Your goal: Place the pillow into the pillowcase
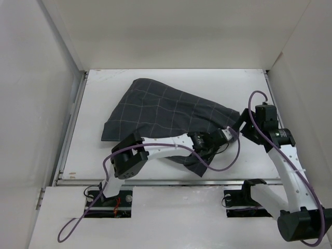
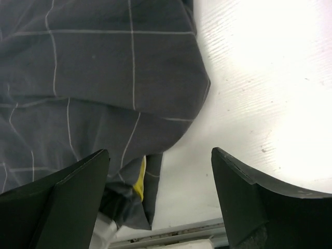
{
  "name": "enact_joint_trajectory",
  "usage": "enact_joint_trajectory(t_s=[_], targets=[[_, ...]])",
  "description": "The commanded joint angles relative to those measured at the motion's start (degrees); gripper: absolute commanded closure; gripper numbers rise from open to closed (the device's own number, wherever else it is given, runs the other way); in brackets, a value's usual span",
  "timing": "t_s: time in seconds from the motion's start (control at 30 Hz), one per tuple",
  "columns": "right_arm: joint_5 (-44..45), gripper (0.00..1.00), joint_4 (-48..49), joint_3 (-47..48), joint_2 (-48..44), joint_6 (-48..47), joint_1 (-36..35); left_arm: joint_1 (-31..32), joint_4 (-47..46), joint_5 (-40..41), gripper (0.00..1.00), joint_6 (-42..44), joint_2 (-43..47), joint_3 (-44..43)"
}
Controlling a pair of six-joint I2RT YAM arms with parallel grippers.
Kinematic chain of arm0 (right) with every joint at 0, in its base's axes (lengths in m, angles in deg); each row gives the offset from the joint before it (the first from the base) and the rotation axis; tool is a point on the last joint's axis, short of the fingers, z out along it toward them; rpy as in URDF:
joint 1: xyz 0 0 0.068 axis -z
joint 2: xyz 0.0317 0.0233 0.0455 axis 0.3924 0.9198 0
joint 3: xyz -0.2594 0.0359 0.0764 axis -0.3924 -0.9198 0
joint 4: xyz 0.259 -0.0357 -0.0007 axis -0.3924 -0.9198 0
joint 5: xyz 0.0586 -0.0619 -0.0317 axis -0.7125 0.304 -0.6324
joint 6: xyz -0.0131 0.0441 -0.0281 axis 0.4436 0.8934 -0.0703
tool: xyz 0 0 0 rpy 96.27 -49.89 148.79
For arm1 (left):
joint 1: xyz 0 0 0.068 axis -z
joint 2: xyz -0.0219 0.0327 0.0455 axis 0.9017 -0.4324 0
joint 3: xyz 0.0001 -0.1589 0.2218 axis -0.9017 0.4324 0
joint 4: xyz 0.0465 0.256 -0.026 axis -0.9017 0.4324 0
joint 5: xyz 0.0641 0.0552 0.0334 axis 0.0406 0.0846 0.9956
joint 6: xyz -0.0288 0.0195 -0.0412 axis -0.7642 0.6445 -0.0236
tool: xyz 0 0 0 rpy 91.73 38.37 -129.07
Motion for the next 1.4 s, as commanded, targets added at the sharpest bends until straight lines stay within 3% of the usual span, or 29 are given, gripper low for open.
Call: enact_joint_trajectory(t_s=[0.0,0.1,0.17,0.3,0.47,0.6,0.67,0.77,0.97,1.13,1.37], targets=[[-4.53,0.16,-0.07,-1.63,-2.98,-2.04,0.29,-1.49,3.06,11.87,1.0,-2.17,0.68,-3.69],[-9.98,0.19,1.68,-2.96,-5.26,-7.48,0.29,-4.65,1.23,9.7,1.0,-2.87,6.9,-1.95],[-18.5,0.21,3.87,-5.32,-6.58,-11.44,0.29,-6.24,-3.51,6.28,1.0,-2.87,11.47,0.69],[-31.16,0.22,6.87,-8.49,-8.16,-18.83,0.29,-11.77,-10.81,-10.74,1.0,-1.12,21.24,6.67],[-38.11,0.29,13.46,-11.83,-8.7,-19.63,-2.95,-17.05,-8.2,-17.29,1.0,-1.12,23.53,5.11],[-39.43,0.34,25.21,-16.75,-8.09,-16.13,-10.23,-18.29,-5.64,-21.42,1.0,-0.07,23.01,2.81],[-39.44,0.36,35.76,-19.56,-6.07,-10.88,-12.61,-18.29,-4.85,-22.13,1.0,-0.06,23.01,2.02],[-31.3,0.39,44.83,-20.1,-2.91,-7.34,-17.01,-18.29,-3.27,-22.13,1.0,-0.06,22.39,0.62],[-17.14,0.4,43.81,-17.2,-1.05,-6.01,-17.72,-18.29,-1.51,-22.04,1.0,-0.59,22.91,1.23],[-18.17,0.4,42.03,-17.89,-0.35,-6.71,-17.11,-18.29,-1.51,-20.72,1.0,-0.59,22.92,1.23],[-23.45,0.4,47.48,-18.52,4.48,-7.24,-17.11,-18.29,-2.03,-21.34,1.0,-0.59,22.92,1.23]])
